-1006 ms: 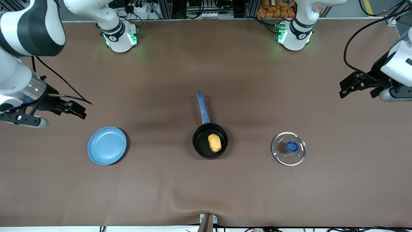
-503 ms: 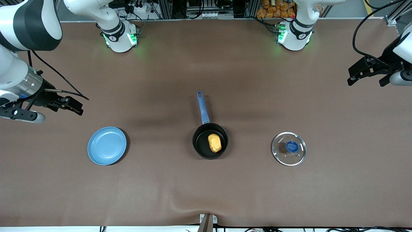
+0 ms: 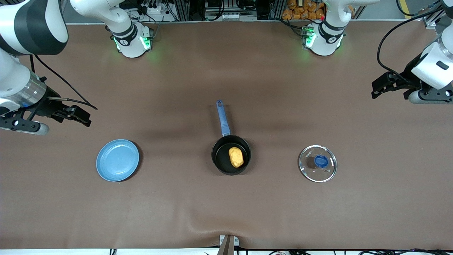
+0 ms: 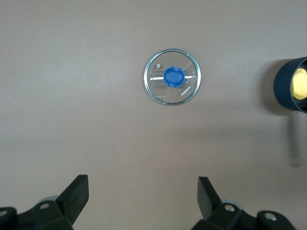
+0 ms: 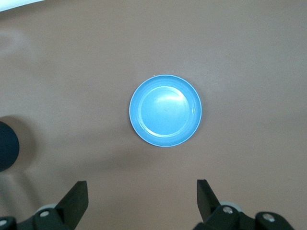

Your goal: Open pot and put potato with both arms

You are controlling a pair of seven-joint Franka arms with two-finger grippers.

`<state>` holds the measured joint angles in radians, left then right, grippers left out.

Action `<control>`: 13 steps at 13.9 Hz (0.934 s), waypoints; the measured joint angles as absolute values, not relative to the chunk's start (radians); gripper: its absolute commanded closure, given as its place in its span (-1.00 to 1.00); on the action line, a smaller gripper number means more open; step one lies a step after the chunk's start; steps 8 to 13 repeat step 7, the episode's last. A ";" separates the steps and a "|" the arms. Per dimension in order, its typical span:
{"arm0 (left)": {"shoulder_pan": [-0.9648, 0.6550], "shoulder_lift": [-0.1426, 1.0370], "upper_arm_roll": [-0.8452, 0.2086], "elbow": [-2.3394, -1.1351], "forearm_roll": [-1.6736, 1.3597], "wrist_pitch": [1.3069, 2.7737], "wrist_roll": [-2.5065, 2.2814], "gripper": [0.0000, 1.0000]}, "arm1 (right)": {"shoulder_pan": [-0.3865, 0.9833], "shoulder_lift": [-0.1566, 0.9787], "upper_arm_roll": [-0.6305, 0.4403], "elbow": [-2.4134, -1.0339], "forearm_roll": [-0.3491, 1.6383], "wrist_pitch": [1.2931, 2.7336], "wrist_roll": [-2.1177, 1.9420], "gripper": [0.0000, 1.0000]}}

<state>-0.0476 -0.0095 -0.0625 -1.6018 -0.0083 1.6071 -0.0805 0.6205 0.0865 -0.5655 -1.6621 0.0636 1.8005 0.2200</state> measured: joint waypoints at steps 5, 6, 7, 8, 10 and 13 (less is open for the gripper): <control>-0.043 -0.018 -0.058 -1.602 -0.014 1.630 -0.081 -1.00 | 0.371 0.083 -0.318 -1.662 0.060 1.801 0.220 -1.00; -0.043 -0.019 -0.058 -1.602 -0.014 1.630 -0.081 -1.00 | 0.307 0.082 -0.255 -1.662 0.060 1.801 0.220 -1.00; -0.043 -0.019 -0.058 -1.602 -0.014 1.630 -0.081 -1.00 | 0.266 0.081 -0.218 -1.662 0.060 1.801 0.220 -1.00; -0.043 -0.019 -0.058 -1.602 -0.014 1.630 -0.081 -1.00 | 0.266 0.081 -0.218 -1.662 0.060 1.801 0.220 -1.00; -0.043 -0.019 -0.058 -1.602 -0.014 1.630 -0.081 -1.00 | 0.266 0.081 -0.218 -1.662 0.060 1.801 0.220 -1.00; -0.043 -0.019 -0.058 -1.602 -0.014 1.630 -0.081 -1.00 | 0.266 0.081 -0.218 -1.662 0.060 1.801 0.220 -1.00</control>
